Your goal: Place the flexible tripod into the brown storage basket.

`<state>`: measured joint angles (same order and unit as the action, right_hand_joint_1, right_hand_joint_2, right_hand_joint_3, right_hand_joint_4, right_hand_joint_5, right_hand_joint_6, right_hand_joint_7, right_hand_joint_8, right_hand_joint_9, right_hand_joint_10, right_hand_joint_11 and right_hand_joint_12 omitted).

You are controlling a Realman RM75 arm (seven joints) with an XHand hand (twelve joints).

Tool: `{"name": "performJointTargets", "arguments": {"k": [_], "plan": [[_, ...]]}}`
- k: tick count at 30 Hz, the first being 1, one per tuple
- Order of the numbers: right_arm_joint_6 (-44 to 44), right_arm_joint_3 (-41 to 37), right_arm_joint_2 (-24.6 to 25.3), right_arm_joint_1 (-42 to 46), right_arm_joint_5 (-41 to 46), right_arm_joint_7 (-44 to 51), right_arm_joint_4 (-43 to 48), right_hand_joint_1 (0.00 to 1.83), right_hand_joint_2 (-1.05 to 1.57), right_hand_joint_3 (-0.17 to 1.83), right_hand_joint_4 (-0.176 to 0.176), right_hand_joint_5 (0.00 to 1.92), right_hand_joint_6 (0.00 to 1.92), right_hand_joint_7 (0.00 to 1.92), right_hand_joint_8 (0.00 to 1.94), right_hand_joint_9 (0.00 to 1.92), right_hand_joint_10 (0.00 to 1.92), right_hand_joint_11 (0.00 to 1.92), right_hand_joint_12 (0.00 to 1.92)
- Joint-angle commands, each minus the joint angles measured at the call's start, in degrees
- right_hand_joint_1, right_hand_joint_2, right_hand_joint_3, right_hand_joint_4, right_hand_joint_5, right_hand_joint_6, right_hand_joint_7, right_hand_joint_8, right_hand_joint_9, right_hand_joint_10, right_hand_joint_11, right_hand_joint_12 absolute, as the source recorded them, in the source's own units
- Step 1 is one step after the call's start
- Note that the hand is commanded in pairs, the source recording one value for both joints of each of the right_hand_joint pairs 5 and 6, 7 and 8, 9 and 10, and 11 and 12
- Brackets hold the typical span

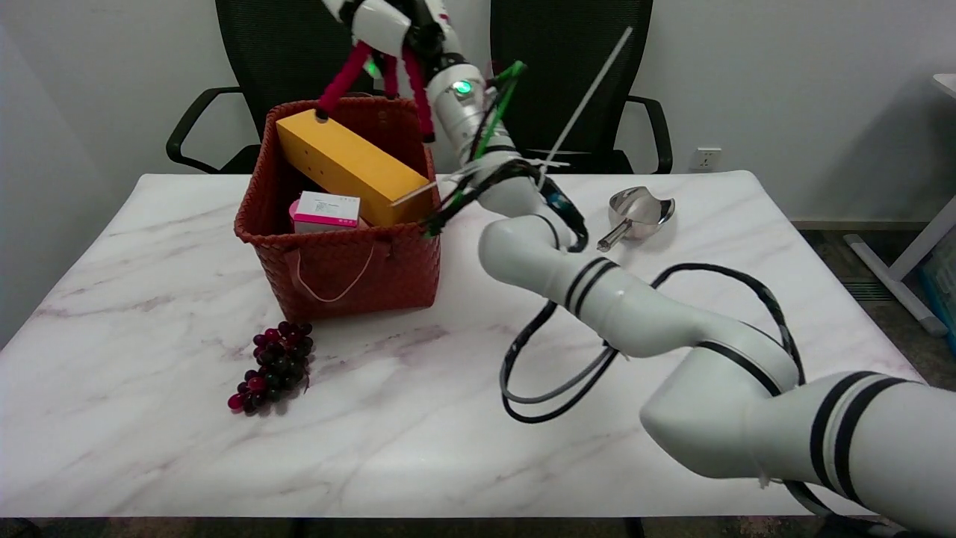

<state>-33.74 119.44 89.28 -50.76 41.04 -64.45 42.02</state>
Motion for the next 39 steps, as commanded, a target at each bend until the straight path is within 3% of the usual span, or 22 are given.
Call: {"name": "performJointTargets", "arguments": {"k": [1,11,15,20,39], "plan": [[0.3,5.5,15.5,-15.2,0.7,6.3,-23.9,0.88,0.73,0.72,0.000,1.25,1.25,1.63,1.63,1.59,1.59,1.66,1.66],[3.1,4.3,18.6,-16.5,1.2,20.9,-31.1,0.88,0.60,0.66,0.000,1.20,1.20,1.59,1.59,1.53,1.53,1.60,1.60],[3.8,3.3,18.5,-16.6,1.2,26.8,-31.6,0.84,0.59,0.63,0.000,1.34,1.34,1.60,1.60,1.55,1.55,1.62,1.62],[4.3,1.4,18.1,-16.3,1.2,35.0,-32.2,0.83,0.61,0.59,0.000,1.37,1.37,1.61,1.61,1.55,1.55,1.63,1.63],[4.3,1.2,18.0,-15.7,1.2,39.0,-33.4,0.81,0.69,0.44,0.000,1.26,1.26,1.59,1.59,1.52,1.52,1.60,1.60]]}}
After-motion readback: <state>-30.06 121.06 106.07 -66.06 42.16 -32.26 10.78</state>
